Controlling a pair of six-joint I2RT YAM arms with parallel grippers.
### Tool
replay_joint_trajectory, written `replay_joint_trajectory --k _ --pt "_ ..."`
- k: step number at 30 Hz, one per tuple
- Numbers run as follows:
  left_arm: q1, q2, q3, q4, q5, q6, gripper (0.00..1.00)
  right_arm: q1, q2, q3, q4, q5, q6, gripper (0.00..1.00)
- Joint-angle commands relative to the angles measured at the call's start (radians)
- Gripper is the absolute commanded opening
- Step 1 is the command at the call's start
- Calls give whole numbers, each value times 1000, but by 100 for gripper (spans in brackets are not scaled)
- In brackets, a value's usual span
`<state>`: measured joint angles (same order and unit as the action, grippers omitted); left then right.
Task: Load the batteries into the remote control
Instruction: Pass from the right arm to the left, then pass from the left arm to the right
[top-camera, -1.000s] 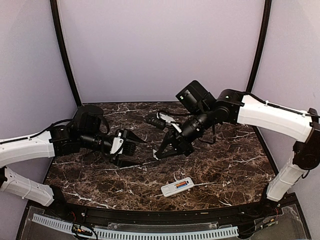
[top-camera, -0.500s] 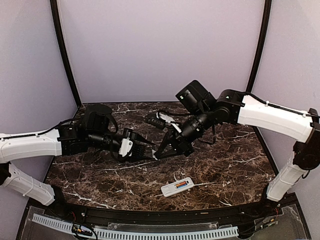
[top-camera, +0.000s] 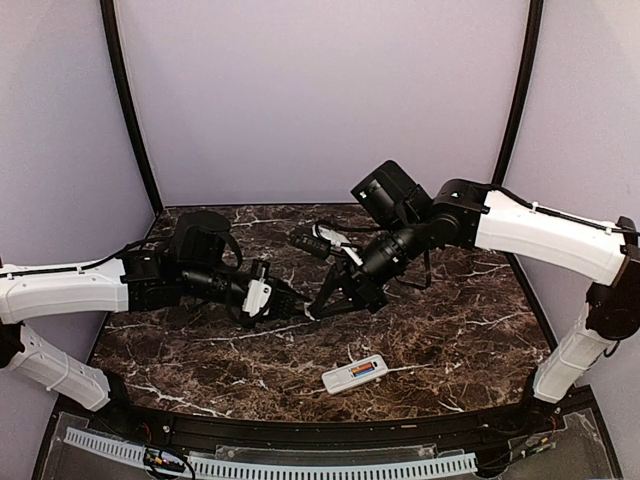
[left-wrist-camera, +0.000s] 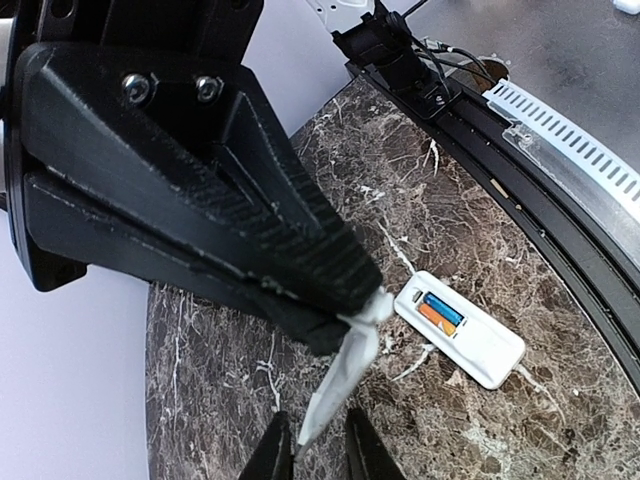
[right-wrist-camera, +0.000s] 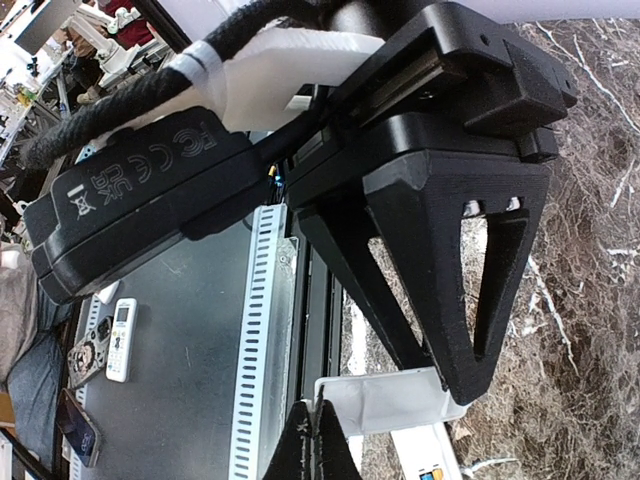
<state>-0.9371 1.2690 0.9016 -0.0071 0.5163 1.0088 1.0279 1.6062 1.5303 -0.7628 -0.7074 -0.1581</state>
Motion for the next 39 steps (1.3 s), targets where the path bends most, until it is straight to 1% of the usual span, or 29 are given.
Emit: replay_joint_trajectory --k 1,2,3,5,9,10,11,12,13,14,15,16,17,18,19,22,26,29,33,39 --pt "-13 1 29 31 13 -24 14 10 9 10 19 -17 4 0" --pt "-15 -1 26 42 9 -32 12 9 11 10 19 -16 3 0" --pt "-15 -3 24 47 7 -40 6 10 11 10 20 -17 3 0" --pt "-16 -7 23 54 4 -56 0 10 11 10 23 -17 3 0" --pt "-16 -23 17 50 3 -111 0 9 1 6 25 -1 4 0" --pt "-16 -27 14 44 3 -121 0 10 -8 4 31 8 7 6" --pt "-16 -36 6 41 3 -145 0 9 -22 2 38 20 8 15" --pt "-16 -41 2 37 3 -161 0 9 -31 0 46 38 12 26" --pt "-16 -51 -4 37 -2 -199 0 9 -51 -3 56 58 12 35" --pt "-16 -61 -7 36 -8 -224 0 8 -68 -9 68 80 12 47" --pt "-16 -64 -11 35 -25 -283 0 7 -87 -19 85 104 14 57" --pt "-16 -71 -9 30 -35 -317 0 5 -109 -35 106 128 15 65" --pt "-17 -72 -6 28 -57 -389 0 5 -130 -59 134 154 18 72" --pt "-16 -74 0 18 -63 -428 0 6 -154 -84 165 183 24 77" --pt "-16 -75 4 1 -64 -505 0 5 -172 -115 202 206 28 78" --pt "-16 -80 12 -12 -17 -685 0 12 -220 -223 335 244 39 76" --pt "-16 -80 23 1 23 -831 0 11 -246 -294 486 237 103 67" --pt "-16 -69 50 -34 17 -859 0 11 -236 -300 526 236 151 59" --pt "-16 -50 79 -75 14 -850 0 11 -216 -308 561 230 207 45" --pt "-17 -47 87 -79 13 -839 0 13 -196 -308 581 199 242 28"
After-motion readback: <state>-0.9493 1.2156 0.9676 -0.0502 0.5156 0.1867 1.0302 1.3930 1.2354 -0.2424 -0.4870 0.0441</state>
